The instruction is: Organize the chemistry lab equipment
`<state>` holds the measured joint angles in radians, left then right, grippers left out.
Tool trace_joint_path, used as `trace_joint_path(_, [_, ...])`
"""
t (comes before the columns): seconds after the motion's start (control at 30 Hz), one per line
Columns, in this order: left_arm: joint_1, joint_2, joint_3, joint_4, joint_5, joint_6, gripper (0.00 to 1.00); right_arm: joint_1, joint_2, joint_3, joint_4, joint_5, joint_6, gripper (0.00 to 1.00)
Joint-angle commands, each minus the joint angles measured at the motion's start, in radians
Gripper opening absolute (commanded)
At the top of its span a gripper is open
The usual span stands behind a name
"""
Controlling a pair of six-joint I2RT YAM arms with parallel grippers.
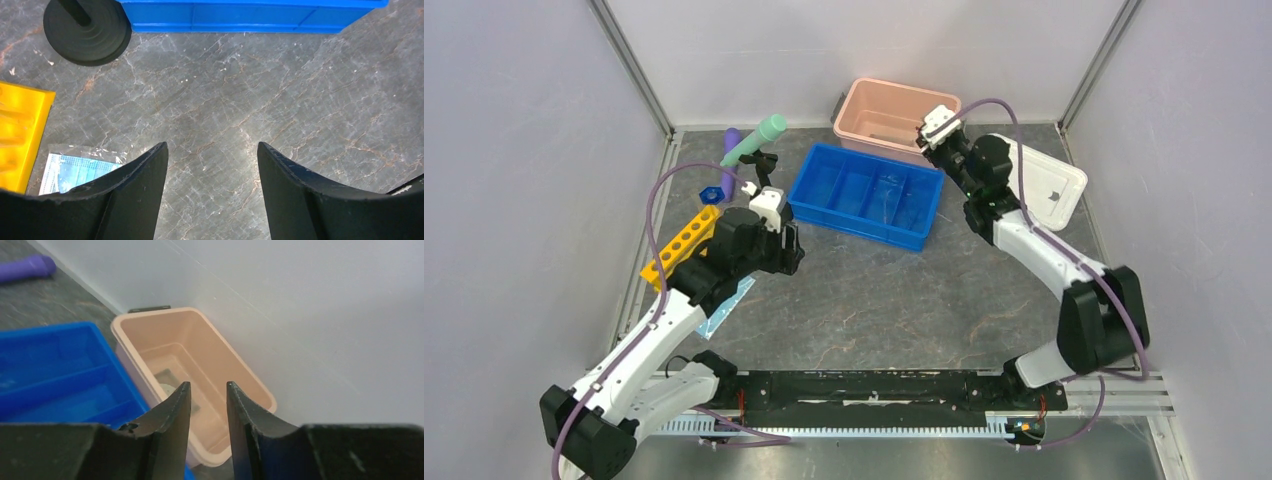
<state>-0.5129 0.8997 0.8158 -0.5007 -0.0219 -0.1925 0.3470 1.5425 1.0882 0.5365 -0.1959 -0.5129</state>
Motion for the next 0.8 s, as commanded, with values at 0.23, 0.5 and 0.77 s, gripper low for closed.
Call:
trace_joint_path(0.23, [-0.003, 0.113, 0.012, -0.055, -0.211, -0.109, 0.72, 0.035, -0.414, -0.411, -0.080, 0.115, 0.701, 0.44])
trace_joint_path(0.5, [0.002, 0.175, -0.041, -0.123, -0.471, -0.396, 0.72, 0.079, -0.587, -0.611, -0.075, 0.079, 0.746, 0.45])
trace_joint_path(0.77, [0.122, 0.198, -0.133, -0.138, -0.549, -0.672, 0.76, 0.082, -0.698, -0.674, -0.057, 0.044, 0.759, 0.46])
